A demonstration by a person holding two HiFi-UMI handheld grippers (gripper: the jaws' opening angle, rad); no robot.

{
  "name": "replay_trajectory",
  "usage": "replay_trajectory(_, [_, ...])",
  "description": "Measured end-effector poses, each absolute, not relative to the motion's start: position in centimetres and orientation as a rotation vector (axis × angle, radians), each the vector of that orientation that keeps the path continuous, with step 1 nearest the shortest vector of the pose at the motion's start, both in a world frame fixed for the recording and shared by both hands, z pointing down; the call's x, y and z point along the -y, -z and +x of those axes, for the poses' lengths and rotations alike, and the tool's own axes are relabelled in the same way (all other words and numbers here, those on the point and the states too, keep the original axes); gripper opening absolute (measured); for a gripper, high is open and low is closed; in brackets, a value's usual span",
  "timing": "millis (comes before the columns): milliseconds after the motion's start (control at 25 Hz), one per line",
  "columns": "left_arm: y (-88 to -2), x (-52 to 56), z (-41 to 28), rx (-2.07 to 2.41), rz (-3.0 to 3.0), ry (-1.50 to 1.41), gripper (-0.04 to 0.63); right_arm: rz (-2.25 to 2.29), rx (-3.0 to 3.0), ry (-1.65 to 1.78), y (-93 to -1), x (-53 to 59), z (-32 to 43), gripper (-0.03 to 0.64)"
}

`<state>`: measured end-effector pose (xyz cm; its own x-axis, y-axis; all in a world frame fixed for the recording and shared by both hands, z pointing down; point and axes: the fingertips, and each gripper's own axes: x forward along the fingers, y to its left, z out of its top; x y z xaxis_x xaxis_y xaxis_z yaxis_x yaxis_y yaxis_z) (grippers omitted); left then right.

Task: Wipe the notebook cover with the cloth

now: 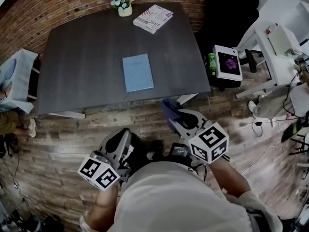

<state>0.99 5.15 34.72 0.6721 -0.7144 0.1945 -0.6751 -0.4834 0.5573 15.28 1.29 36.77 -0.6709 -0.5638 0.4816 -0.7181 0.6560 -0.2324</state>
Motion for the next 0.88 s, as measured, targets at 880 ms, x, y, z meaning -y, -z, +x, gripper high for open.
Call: replay_trajectory(880, [-32.5,-6.1,-1.5,0.981,2.346,0.07,0.011,1.24,2.634,-0.551,-30.4,-1.9,14.4,0.078])
